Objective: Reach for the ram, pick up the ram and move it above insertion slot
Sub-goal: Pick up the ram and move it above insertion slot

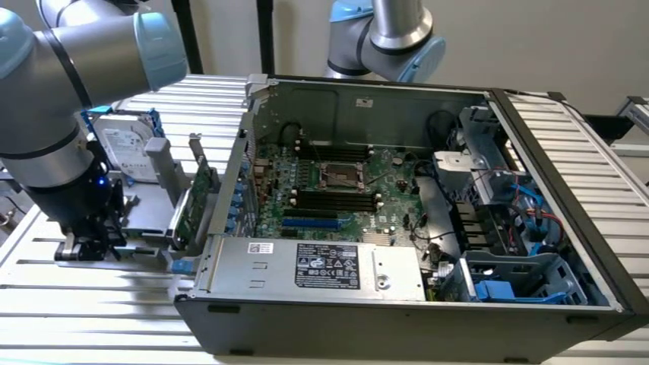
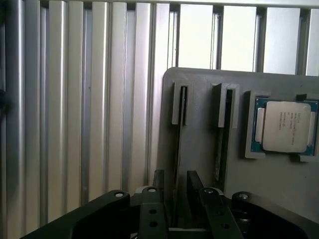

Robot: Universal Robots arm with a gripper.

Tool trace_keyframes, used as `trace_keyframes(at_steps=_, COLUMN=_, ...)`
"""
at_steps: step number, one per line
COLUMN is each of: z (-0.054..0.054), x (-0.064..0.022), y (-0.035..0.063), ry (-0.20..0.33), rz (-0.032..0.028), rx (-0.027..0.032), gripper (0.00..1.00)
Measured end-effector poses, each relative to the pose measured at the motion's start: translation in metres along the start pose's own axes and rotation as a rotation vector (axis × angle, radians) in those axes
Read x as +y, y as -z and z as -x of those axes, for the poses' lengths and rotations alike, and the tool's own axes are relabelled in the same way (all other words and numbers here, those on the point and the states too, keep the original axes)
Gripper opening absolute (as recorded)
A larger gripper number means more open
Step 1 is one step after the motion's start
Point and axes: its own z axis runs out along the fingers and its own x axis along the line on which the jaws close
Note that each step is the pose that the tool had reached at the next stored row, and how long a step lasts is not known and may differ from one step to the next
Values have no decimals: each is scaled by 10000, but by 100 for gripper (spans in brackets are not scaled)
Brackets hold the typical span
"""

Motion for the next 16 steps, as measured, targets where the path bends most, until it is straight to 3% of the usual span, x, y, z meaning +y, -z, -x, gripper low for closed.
trace_keyframes(at_steps=5, z=1, x=-1, y=-2, ry=-128, rz=-3, rx=-108, gripper=33)
trace_keyframes(at_steps=10, z=0, x=-1, y=-3, ry=-214, rz=-2, rx=-115, gripper=31)
trace_keyframes(at_steps=12, z=-1, x=0, y=-3, ry=-243, rz=2, rx=-114, gripper=18)
trace_keyframes(at_steps=16, z=-1, x=-1, y=-4, ry=-307, rz=10, rx=-118, gripper=13)
